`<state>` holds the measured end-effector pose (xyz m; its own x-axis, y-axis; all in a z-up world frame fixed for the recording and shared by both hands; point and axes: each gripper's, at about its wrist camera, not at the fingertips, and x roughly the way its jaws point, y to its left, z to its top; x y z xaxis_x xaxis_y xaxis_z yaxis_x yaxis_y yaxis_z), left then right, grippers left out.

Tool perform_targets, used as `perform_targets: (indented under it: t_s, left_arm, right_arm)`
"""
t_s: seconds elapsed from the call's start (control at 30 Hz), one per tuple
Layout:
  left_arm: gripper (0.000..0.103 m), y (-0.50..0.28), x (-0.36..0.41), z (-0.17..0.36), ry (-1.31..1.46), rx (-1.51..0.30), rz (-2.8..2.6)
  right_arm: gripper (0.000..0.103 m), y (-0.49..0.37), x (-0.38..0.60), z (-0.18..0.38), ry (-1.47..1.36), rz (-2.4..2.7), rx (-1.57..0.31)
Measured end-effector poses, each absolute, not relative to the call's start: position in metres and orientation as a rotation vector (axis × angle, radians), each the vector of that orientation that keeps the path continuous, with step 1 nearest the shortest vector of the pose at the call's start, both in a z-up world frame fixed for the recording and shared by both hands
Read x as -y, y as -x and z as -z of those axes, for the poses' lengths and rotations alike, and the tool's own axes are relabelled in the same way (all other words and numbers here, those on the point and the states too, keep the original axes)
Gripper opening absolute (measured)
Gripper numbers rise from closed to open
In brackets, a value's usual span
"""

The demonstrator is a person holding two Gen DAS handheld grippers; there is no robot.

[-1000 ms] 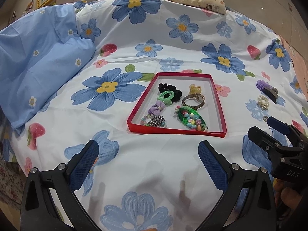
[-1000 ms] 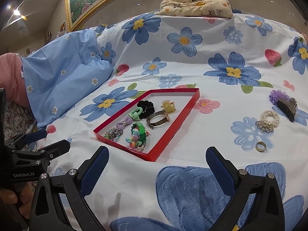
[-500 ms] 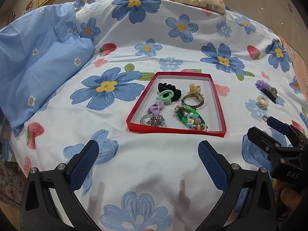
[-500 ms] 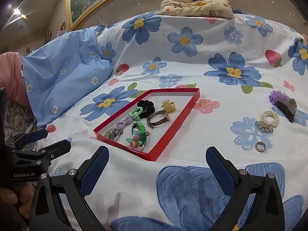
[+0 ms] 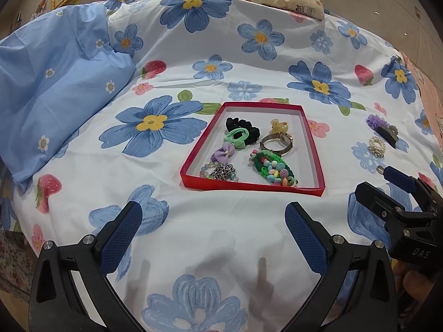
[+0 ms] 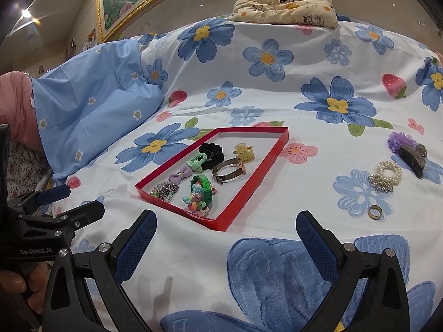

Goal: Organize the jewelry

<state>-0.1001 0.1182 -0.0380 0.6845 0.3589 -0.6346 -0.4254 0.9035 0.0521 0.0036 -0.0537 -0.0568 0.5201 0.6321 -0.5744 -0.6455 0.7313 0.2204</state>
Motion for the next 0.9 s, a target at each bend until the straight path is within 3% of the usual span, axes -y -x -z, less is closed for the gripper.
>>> perform_targets:
  t_s: [0.9]
  left_arm:
    - [0.103,0.0973,-0.1152,0.0394,0.101,-0.690,-0.432]
  right_arm:
    - [0.102,-0.0045,0.0533,0.0543,0.031,-0.766,-0.677]
